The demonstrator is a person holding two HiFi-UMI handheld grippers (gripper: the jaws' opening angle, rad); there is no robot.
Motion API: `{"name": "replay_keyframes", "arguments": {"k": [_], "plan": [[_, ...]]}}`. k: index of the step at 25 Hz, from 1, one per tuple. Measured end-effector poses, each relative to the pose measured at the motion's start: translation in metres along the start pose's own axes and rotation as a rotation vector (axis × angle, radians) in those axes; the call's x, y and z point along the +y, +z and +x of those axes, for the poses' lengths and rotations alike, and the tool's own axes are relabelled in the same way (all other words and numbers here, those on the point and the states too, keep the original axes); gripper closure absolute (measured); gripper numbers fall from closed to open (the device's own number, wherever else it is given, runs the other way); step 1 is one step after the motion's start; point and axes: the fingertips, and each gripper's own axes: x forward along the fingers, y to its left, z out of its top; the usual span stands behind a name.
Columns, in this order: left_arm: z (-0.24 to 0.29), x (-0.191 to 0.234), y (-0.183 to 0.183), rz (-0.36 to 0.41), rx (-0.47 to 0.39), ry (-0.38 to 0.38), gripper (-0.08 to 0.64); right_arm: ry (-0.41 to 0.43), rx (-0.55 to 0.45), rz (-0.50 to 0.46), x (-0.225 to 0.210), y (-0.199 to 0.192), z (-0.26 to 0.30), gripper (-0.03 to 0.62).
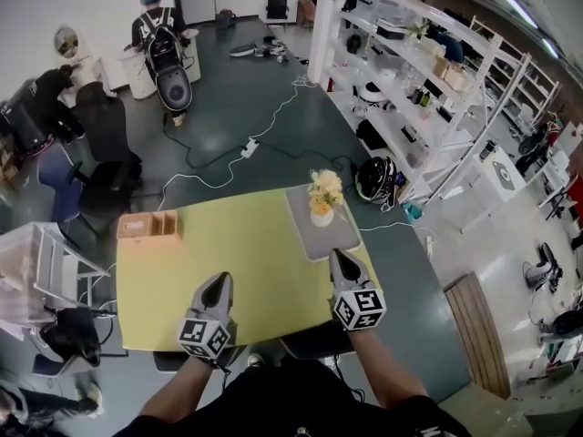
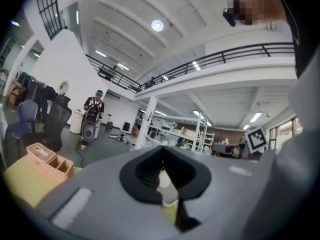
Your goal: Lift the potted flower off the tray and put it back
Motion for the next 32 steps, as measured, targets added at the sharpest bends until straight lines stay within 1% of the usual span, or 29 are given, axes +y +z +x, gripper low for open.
{"name": "replay_keyframes", "arguments": {"k": [4,9,10,11,12,16,19,26,29,32], "plan": [[0.023,0.002,-0.018,-0.007,0.022,0.028,0.552,-0.013,0.030,-0.033,-0.041,-0.017,0.033,0.589],[0.054,0.012,-0.038,-0.016,0.054,0.074,0.552,-0.039,0.060,-0.043,-0.093,-0.052,0.080,0.585],[0.059,0.013,-0.043,-0.017,0.063,0.083,0.552,-0.040,0.069,-0.043,-0.102,-0.063,0.089,0.516],[0.064,0.015,-0.048,-0.018,0.074,0.090,0.552,-0.042,0.080,-0.044,-0.112,-0.075,0.097,0.481],[0.068,0.015,-0.054,-0.019,0.085,0.097,0.552,-0.044,0.091,-0.045,-0.122,-0.089,0.105,0.476],[0.081,0.019,-0.082,-0.027,0.136,0.126,0.552,-0.062,0.132,-0.041,-0.160,-0.146,0.131,0.391],[0.088,0.023,-0.097,-0.046,0.161,0.161,0.552,-0.053,0.161,-0.034,-0.178,-0.182,0.152,0.340],[0.099,0.031,-0.140,-0.059,0.228,0.193,0.552,-0.044,0.217,-0.019,-0.215,-0.254,0.195,0.268],[0.101,0.031,-0.152,-0.072,0.254,0.208,0.552,-0.048,0.224,-0.011,-0.227,-0.271,0.216,0.249],[0.101,0.032,-0.167,-0.079,0.280,0.220,0.552,-0.047,0.221,-0.028,-0.238,-0.278,0.239,0.245]]}}
